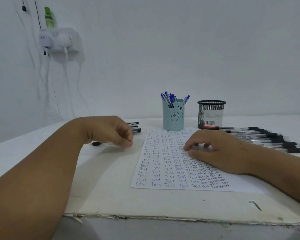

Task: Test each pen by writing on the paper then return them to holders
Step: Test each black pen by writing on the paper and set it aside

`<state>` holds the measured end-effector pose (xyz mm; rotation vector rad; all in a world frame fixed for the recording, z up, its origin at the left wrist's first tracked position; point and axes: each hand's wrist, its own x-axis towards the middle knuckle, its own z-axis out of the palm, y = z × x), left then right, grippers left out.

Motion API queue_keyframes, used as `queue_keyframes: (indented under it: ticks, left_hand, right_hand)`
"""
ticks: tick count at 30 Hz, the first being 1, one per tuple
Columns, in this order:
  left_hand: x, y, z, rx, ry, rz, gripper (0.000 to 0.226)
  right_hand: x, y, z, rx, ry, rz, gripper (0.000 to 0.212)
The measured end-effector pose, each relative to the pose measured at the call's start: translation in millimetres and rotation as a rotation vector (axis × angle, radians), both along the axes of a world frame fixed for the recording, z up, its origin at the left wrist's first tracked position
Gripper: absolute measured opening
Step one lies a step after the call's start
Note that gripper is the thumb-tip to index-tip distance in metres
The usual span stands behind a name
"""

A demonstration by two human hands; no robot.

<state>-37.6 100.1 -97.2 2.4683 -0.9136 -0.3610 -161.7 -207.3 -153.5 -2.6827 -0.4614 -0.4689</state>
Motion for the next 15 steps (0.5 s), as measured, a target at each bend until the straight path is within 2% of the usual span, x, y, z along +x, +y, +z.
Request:
queue_keyframes:
  ticks: [3, 7, 9, 11, 13, 15]
  left_hand:
    - [-6.0, -20.7, -2.7, -0.339, -0.04, 0.007, 0.006]
    - [-13.3, -49.1, -0.3, -0.936, -0.035, 0.074, 0.018]
    - [-16.6, -59.3, 3.6, -1.238, 0.132, 0.09, 0.021]
    - [-19.5, -65.7, 5.6, -1.493, 0.389, 0.101, 0.022]
    - [-20.3, -68.9, 3.2, -1.649, 0.549, 0.131, 0.017]
    - [-19.9, -70.5, -0.8, -1.729, 0.617, 0.156, 0.011]
  right_hand:
    - [1.1, -0.5, -0.7, -0.004, 0.007, -0.013, 0.012]
    - [1.2, 0.1, -0.3, -0.021, 0.01, -0.02, 0.013]
    - [2.0, 0.4, -0.3, -0.02, 0.007, -0.019, 0.013]
    - [3.3, -0.1, -0.9, -0.02, 0.002, -0.019, 0.013]
    - [3.5, 0.1, -1.2, -0.016, 0.001, -0.019, 0.013]
    - [2.6, 0.1, -1.2, -0.016, -0.005, -0.02, 0.013]
